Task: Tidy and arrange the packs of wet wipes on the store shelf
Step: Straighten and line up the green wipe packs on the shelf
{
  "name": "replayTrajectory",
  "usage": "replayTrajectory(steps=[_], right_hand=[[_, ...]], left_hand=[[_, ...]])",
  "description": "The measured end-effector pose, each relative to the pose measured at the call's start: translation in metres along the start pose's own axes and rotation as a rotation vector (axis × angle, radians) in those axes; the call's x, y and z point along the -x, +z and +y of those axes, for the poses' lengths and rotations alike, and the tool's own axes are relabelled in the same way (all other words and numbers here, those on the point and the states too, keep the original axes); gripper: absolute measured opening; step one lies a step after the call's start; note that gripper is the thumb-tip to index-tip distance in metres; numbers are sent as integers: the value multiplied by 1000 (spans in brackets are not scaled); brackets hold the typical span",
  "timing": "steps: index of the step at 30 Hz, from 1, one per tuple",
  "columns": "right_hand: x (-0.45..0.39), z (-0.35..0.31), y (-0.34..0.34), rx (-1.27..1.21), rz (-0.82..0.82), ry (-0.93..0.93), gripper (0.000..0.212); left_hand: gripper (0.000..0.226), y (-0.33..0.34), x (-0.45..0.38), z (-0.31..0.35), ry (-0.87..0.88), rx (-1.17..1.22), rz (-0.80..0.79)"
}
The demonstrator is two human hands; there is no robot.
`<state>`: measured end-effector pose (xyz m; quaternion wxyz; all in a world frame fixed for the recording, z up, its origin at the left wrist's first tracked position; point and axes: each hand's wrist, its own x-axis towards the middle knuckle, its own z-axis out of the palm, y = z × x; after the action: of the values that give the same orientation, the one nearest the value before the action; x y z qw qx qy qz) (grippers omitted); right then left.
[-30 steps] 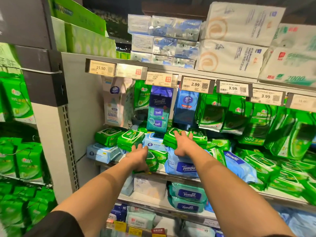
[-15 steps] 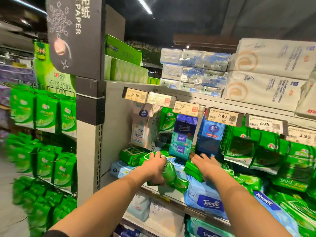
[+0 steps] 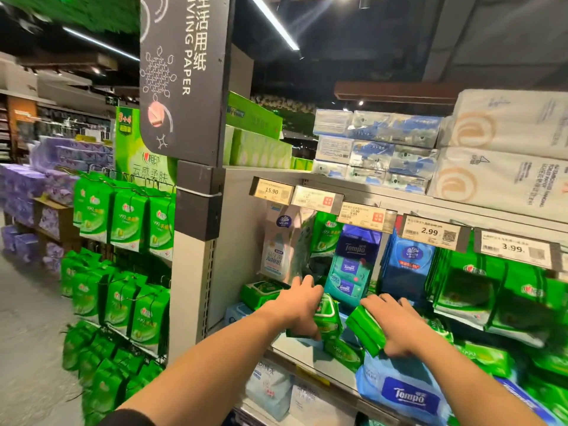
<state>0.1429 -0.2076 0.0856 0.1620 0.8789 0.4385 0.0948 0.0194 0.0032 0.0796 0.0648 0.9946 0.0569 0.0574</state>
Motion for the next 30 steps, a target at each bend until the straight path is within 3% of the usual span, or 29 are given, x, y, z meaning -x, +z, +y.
replayTrajectory(steps=[10,16,21,30], right_hand=[[56,13,-5,-243,267,142,91],[135,51,2,-177,348,209,102],[209,97,19,-137,286,308,110],[379,217,73,-71,181,443,107]], left_hand=[[94,12,-8,50,185,13,82],[102,10,-24,104,307,55,76],[102,9,-28,189,366,86,102],[104,48,-33,391,433,84,142]])
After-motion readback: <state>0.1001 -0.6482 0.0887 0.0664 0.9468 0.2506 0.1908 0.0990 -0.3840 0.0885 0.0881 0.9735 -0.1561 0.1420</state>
